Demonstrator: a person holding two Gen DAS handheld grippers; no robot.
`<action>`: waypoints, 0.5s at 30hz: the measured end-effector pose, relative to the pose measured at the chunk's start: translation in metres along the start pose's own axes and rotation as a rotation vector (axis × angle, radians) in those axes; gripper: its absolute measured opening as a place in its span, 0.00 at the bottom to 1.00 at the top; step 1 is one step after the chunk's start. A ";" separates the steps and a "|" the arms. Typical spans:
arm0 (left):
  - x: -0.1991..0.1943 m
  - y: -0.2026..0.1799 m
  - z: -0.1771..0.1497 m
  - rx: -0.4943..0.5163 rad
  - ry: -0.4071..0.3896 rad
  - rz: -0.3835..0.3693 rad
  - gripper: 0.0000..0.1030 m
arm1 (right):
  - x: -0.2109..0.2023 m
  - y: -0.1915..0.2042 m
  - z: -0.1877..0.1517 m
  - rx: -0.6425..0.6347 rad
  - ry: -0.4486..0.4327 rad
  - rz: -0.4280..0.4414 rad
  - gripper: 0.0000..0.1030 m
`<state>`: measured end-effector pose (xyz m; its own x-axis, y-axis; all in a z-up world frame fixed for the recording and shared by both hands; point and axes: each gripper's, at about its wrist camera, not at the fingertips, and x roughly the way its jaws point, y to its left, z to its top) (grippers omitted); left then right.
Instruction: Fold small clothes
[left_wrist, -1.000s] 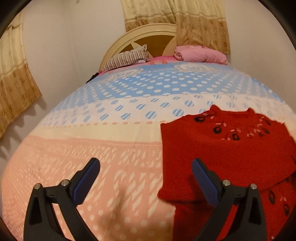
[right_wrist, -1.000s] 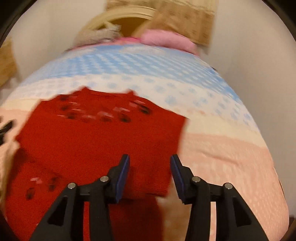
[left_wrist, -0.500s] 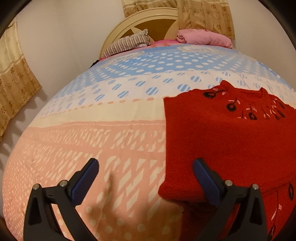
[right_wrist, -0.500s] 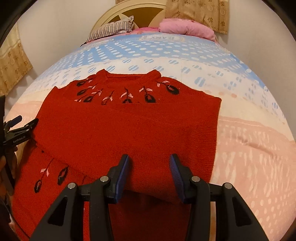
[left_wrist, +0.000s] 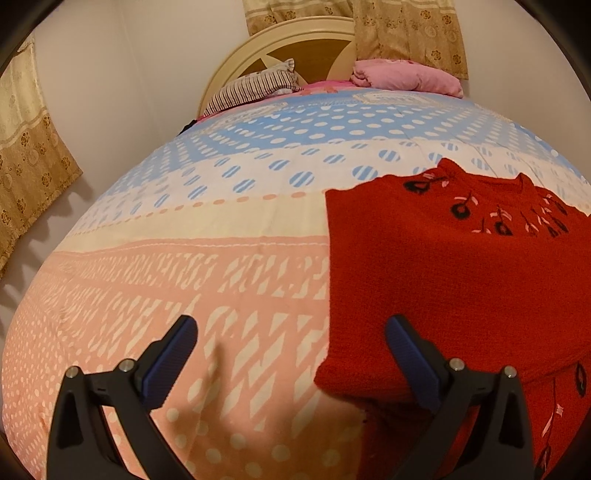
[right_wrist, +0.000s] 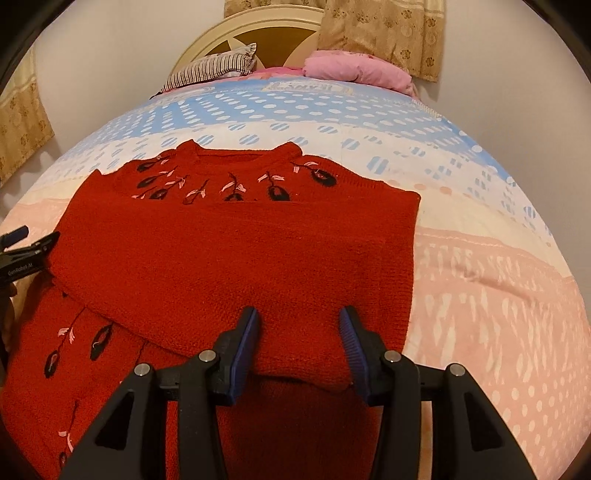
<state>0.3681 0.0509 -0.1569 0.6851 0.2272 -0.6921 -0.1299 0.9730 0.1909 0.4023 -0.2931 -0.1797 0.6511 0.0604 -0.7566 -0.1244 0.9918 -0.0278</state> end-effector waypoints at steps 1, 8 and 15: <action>0.000 0.000 0.000 -0.001 0.000 -0.003 1.00 | 0.000 -0.001 -0.001 0.006 -0.003 0.006 0.46; -0.002 0.001 -0.001 -0.008 0.004 -0.033 1.00 | -0.002 -0.014 -0.003 0.074 -0.015 0.082 0.46; -0.031 0.004 -0.010 0.005 -0.040 -0.072 1.00 | -0.019 -0.014 -0.006 0.089 -0.047 0.100 0.46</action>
<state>0.3390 0.0480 -0.1419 0.7209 0.1544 -0.6756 -0.0755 0.9866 0.1449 0.3870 -0.3084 -0.1684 0.6735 0.1629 -0.7211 -0.1251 0.9865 0.1061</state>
